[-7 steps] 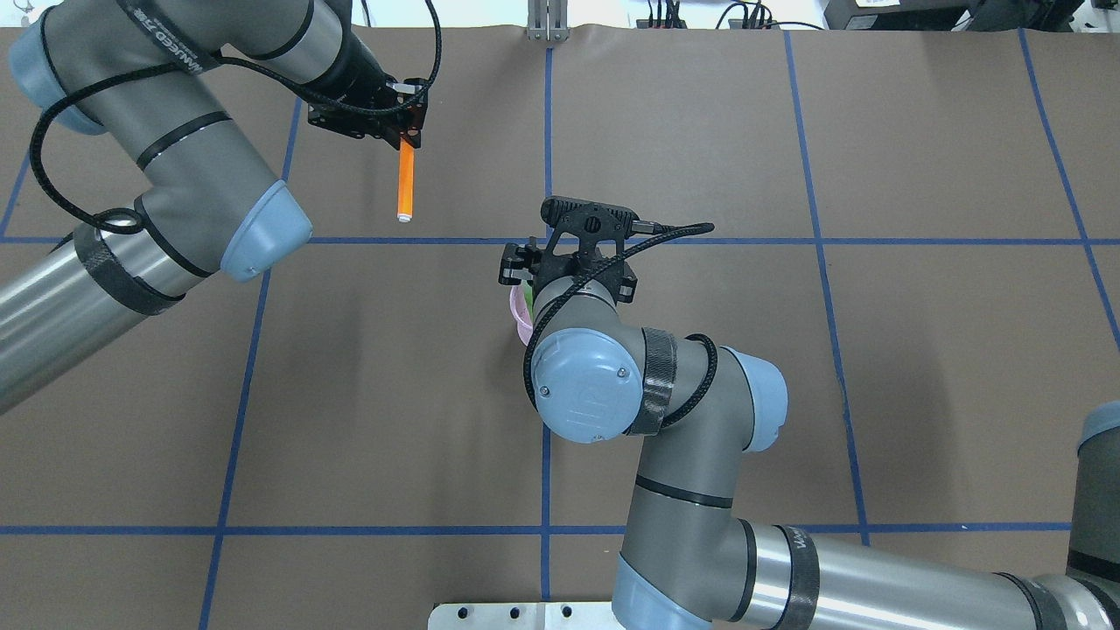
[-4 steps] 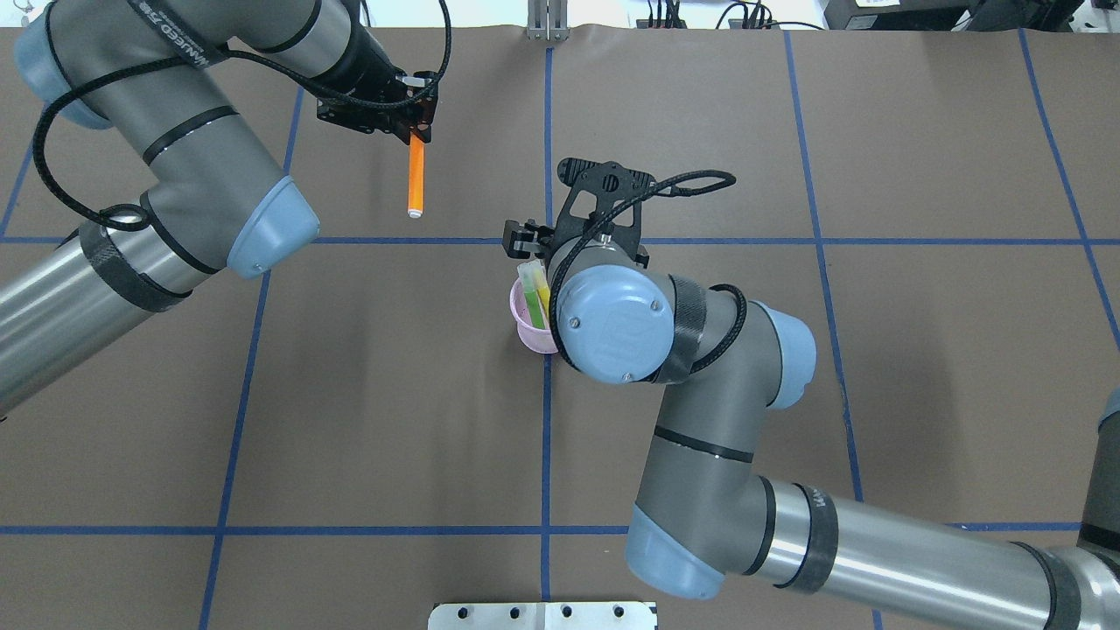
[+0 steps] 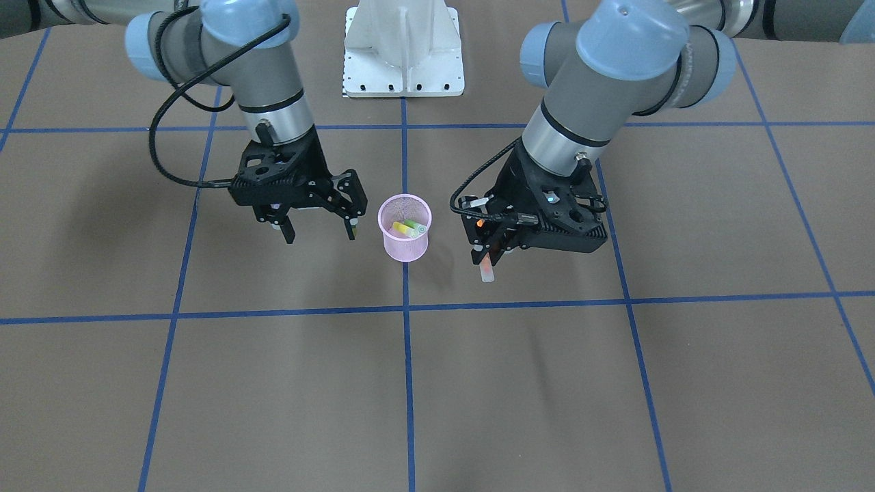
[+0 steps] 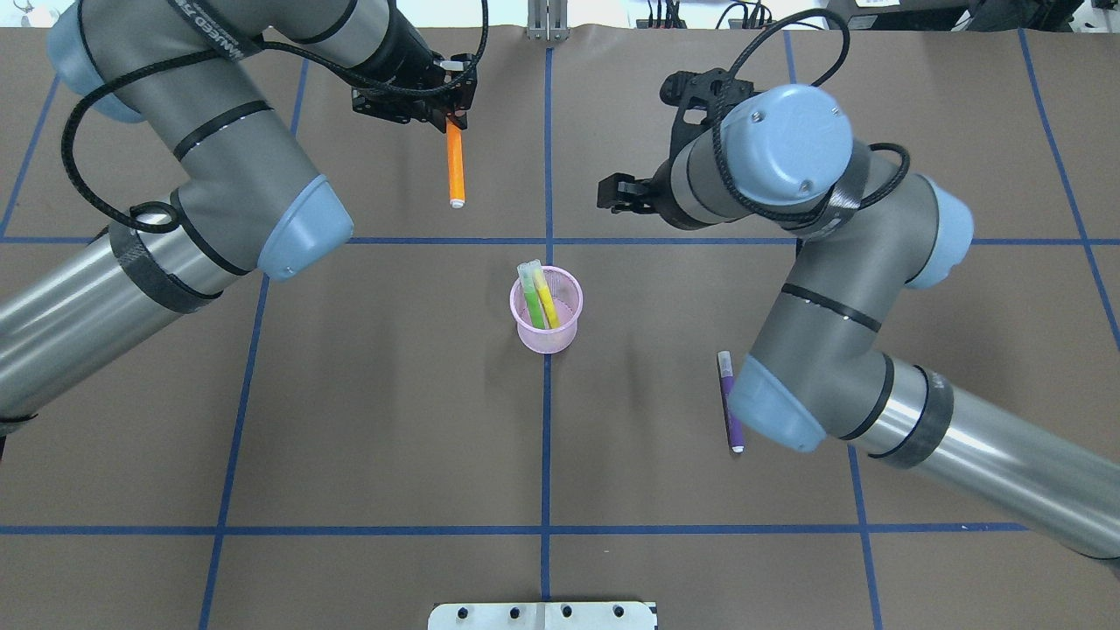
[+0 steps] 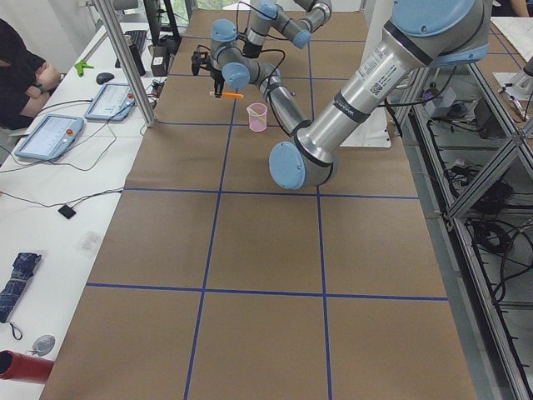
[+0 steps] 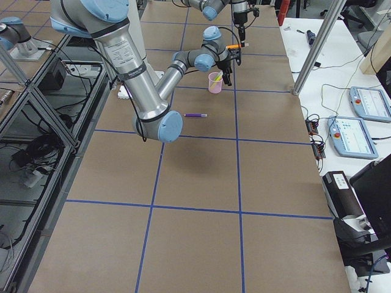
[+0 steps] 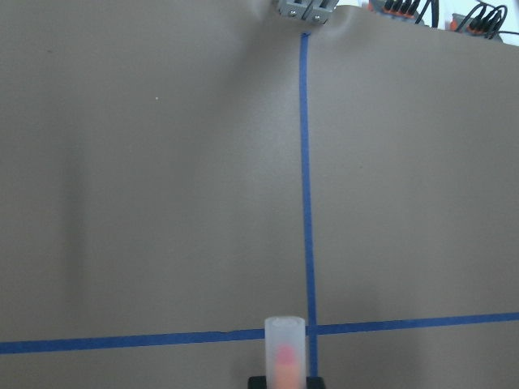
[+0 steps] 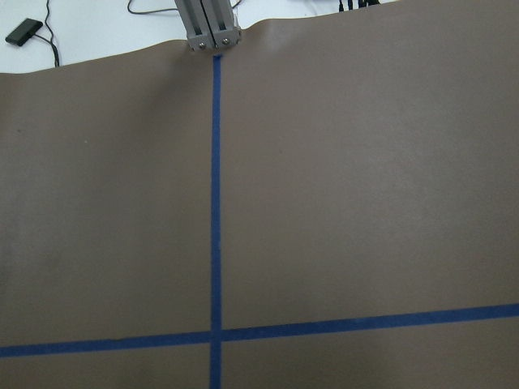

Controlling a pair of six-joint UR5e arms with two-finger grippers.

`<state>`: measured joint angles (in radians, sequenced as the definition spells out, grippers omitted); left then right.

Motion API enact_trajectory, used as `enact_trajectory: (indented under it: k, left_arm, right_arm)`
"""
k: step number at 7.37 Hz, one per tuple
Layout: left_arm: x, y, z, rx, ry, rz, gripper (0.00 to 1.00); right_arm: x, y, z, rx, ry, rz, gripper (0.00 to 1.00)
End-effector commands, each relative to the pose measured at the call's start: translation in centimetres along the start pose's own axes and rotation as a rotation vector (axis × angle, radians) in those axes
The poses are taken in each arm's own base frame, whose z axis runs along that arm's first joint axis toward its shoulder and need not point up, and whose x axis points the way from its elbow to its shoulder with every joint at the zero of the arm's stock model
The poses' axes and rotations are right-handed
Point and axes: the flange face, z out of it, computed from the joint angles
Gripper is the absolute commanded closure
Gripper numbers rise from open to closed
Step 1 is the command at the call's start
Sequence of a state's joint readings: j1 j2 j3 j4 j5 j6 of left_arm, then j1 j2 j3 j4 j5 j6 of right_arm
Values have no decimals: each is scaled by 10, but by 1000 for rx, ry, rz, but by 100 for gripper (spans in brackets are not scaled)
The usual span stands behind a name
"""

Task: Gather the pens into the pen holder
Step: 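Withdraw the right gripper from the cup while the left gripper holds the orange marker raised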

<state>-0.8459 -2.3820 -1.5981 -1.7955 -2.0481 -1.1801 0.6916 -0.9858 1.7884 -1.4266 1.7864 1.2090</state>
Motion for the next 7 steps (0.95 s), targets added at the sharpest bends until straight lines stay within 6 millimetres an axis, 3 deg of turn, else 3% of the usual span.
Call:
enact_trajectory:
  k: [1,2,4,5,7]
  left_arm:
    - [30,33,22,126,4,-2,100]
    - [35,41,29,148,5,4,100]
    - [43,51,24,191,22,-3,100]
    - [52,67,30,246,21,8,100]
    - [51,105,51,355,94,-8,100]
  right_arm:
    - [60,-22,-1,-175,11,46,1]
    - [69,-20,5,-223,57,15,1]
    - [71,-13,14,-249,87,-10,1]
    - [71,-9,19,-261,92,-8,1]
    - [69,-2,26,-285,94,-11,1]
